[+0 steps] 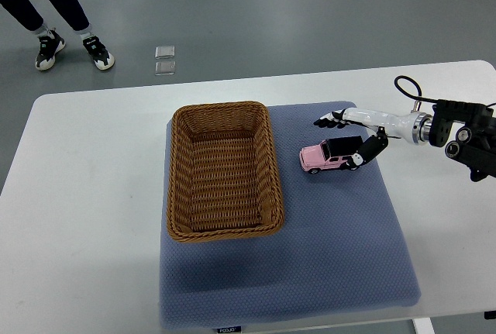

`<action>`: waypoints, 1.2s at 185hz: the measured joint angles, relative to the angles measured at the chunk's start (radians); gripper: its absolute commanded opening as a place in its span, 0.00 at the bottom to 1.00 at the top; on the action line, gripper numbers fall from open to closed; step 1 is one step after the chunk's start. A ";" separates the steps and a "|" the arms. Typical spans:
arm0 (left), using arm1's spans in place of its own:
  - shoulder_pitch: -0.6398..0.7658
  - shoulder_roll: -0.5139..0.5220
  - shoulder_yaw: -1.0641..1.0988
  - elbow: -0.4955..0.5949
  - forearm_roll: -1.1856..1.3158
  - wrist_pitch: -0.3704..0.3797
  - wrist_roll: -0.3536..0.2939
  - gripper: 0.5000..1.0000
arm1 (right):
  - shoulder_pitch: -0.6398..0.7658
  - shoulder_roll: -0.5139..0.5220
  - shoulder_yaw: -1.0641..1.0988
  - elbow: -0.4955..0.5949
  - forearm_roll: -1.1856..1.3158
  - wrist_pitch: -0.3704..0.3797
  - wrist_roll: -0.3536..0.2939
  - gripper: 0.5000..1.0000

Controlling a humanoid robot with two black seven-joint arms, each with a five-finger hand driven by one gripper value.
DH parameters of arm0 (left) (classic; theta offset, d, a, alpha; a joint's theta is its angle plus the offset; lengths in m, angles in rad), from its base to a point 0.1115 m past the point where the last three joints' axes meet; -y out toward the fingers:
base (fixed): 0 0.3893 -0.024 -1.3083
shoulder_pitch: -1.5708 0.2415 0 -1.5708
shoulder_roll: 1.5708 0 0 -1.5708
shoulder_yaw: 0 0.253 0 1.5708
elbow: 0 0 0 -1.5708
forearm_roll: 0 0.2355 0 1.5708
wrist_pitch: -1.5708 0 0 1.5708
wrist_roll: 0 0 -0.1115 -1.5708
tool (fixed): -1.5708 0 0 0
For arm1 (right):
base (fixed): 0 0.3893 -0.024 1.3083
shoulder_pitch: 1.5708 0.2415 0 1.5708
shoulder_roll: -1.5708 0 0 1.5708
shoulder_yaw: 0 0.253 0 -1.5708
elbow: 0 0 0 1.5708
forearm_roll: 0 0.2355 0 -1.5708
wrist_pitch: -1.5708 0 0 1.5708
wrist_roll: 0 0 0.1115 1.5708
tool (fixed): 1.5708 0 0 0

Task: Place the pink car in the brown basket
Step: 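Close the right hand fingers around the pink car's body, then lift the pink car and carry it over the wicker basket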

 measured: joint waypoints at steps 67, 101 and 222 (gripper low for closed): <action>0.000 0.000 0.000 0.000 0.000 0.000 0.000 1.00 | -0.012 0.011 -0.001 -0.001 -0.025 -0.021 -0.002 0.34; 0.000 0.000 0.000 0.000 0.000 0.000 0.000 1.00 | -0.013 0.010 -0.002 -0.001 -0.037 -0.041 0.000 0.14; 0.000 0.000 0.000 0.000 0.000 0.000 0.000 1.00 | 0.029 -0.023 0.036 0.000 -0.036 -0.074 0.052 0.00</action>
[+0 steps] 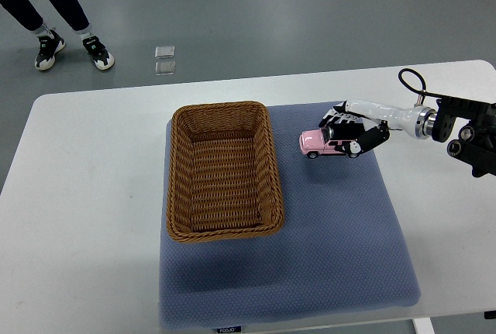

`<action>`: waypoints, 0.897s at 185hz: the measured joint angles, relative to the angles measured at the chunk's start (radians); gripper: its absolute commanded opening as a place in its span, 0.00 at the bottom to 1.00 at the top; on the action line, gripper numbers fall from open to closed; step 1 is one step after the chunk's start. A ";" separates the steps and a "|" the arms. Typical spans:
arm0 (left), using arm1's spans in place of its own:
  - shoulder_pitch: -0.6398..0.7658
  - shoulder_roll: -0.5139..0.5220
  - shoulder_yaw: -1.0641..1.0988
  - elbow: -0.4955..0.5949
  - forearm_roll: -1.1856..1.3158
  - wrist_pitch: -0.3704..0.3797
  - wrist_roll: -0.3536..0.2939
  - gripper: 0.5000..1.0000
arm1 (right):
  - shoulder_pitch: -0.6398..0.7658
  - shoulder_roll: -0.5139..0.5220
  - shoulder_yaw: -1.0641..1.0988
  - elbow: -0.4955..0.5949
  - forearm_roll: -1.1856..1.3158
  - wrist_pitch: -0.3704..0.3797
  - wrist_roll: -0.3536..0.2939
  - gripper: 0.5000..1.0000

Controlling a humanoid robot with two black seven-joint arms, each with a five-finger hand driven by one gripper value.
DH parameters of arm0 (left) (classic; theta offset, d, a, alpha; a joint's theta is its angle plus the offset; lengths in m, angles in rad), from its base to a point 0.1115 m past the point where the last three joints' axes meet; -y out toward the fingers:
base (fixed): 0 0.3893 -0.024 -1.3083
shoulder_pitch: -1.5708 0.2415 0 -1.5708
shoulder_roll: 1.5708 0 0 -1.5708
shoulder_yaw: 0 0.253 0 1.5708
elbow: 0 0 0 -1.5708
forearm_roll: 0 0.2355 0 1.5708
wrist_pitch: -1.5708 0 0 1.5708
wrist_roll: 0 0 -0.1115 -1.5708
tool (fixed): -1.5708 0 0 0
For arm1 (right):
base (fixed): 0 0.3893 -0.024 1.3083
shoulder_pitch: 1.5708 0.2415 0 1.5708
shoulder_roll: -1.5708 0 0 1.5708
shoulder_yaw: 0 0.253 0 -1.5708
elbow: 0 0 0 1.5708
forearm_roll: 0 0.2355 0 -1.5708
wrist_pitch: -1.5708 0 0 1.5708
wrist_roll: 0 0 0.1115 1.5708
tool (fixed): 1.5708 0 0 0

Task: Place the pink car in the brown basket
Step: 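Lift the pink car and carry it over the wicker basket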

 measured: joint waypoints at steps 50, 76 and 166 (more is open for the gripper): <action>0.000 0.000 0.000 0.000 0.000 0.000 0.000 1.00 | 0.156 -0.010 0.013 0.008 0.004 0.049 0.018 0.00; 0.000 0.000 0.000 0.000 0.000 0.000 0.000 1.00 | 0.240 0.044 0.014 0.010 0.005 0.090 0.017 0.00; 0.002 0.000 0.000 0.000 0.000 0.000 0.000 1.00 | 0.267 0.326 -0.006 -0.043 -0.021 0.103 -0.007 0.00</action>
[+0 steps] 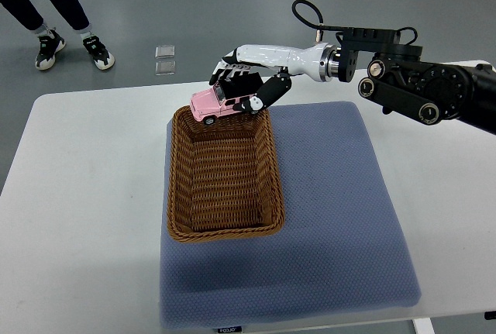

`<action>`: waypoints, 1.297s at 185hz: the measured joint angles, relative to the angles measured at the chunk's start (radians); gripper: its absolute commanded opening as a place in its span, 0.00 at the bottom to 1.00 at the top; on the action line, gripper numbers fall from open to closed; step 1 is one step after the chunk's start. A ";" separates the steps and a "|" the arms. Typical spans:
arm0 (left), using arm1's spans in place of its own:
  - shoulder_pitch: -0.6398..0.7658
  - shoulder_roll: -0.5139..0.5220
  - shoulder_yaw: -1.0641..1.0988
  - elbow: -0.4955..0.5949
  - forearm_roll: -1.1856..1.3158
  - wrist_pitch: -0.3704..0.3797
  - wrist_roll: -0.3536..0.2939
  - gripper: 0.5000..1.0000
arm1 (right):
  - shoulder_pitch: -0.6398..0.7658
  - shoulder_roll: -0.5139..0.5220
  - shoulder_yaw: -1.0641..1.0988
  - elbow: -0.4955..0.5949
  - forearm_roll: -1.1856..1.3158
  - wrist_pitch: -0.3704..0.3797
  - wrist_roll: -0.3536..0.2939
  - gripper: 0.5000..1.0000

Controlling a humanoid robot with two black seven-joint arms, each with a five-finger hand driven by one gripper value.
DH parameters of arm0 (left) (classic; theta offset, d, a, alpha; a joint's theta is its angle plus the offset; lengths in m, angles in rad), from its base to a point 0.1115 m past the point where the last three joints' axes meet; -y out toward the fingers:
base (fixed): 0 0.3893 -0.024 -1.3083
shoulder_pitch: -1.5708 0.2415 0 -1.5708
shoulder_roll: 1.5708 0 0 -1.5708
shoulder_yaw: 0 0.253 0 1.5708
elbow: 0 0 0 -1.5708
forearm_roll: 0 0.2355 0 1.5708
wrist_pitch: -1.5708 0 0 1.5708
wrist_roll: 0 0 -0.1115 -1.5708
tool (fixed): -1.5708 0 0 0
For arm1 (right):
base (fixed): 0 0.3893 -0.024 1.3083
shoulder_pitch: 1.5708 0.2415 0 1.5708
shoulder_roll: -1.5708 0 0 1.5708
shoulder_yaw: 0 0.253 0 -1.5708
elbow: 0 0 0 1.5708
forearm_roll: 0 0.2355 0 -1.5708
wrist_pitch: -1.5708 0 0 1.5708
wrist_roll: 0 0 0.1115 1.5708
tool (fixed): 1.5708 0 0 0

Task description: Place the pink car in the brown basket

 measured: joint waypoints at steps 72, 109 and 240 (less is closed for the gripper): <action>0.000 0.000 0.000 0.000 0.000 0.000 0.000 1.00 | -0.105 0.063 -0.001 -0.027 -0.023 -0.064 -0.019 0.00; 0.000 0.000 0.000 0.000 0.000 0.000 0.000 1.00 | -0.147 0.079 0.001 -0.043 -0.021 -0.062 -0.043 0.83; 0.001 0.000 0.000 0.000 0.000 0.000 0.000 1.00 | -0.241 0.022 0.331 -0.105 0.558 0.070 -0.318 0.83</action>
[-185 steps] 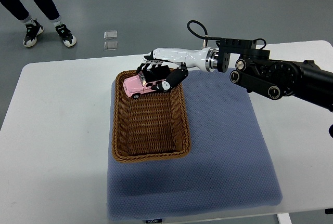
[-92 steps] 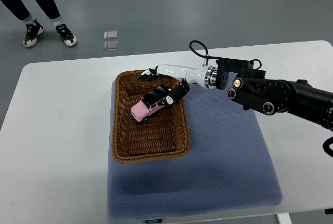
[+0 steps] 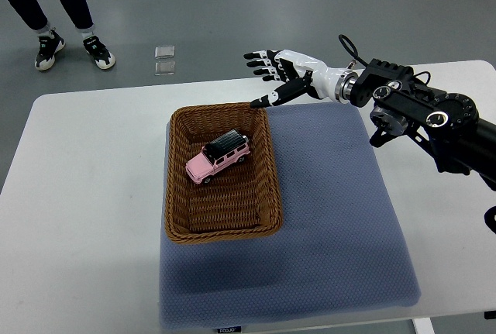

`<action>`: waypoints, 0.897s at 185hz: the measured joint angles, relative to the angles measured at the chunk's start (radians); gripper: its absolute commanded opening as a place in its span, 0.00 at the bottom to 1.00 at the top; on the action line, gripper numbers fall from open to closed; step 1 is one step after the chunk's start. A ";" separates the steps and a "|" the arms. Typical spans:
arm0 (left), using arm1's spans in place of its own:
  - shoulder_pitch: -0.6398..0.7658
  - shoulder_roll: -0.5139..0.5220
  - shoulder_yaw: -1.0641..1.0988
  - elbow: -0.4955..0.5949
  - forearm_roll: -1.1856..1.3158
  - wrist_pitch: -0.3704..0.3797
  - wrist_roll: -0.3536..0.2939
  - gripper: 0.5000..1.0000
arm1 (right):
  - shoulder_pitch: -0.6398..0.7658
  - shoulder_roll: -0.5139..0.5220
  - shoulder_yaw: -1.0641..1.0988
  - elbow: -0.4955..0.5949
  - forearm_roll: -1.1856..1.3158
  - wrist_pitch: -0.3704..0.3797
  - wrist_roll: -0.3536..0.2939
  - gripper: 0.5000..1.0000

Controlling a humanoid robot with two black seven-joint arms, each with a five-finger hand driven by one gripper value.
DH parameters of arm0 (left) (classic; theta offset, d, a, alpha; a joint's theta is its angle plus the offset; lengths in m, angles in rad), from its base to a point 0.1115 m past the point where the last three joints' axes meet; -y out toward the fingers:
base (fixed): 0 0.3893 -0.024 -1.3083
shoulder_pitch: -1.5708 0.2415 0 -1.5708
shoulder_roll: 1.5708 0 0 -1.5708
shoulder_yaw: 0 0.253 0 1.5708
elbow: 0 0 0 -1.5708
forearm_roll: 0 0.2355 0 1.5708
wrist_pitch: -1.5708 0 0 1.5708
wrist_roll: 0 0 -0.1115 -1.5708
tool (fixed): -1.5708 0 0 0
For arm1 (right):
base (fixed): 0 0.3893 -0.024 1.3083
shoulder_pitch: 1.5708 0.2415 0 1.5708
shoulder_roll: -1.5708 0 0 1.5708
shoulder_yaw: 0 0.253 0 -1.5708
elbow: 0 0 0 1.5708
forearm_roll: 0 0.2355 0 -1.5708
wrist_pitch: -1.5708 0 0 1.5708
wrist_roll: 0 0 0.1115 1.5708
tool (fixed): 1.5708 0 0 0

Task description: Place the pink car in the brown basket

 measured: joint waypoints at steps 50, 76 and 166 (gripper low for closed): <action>0.000 0.000 0.000 0.000 0.000 0.000 0.000 1.00 | -0.069 -0.034 0.076 -0.033 0.417 0.070 -0.125 0.83; 0.000 0.000 0.000 0.000 0.000 0.000 0.000 1.00 | -0.091 -0.055 0.077 -0.067 0.611 0.096 -0.151 0.83; 0.000 0.000 0.000 0.000 0.000 0.000 0.000 1.00 | -0.125 -0.051 0.066 -0.274 0.765 0.245 -0.183 0.84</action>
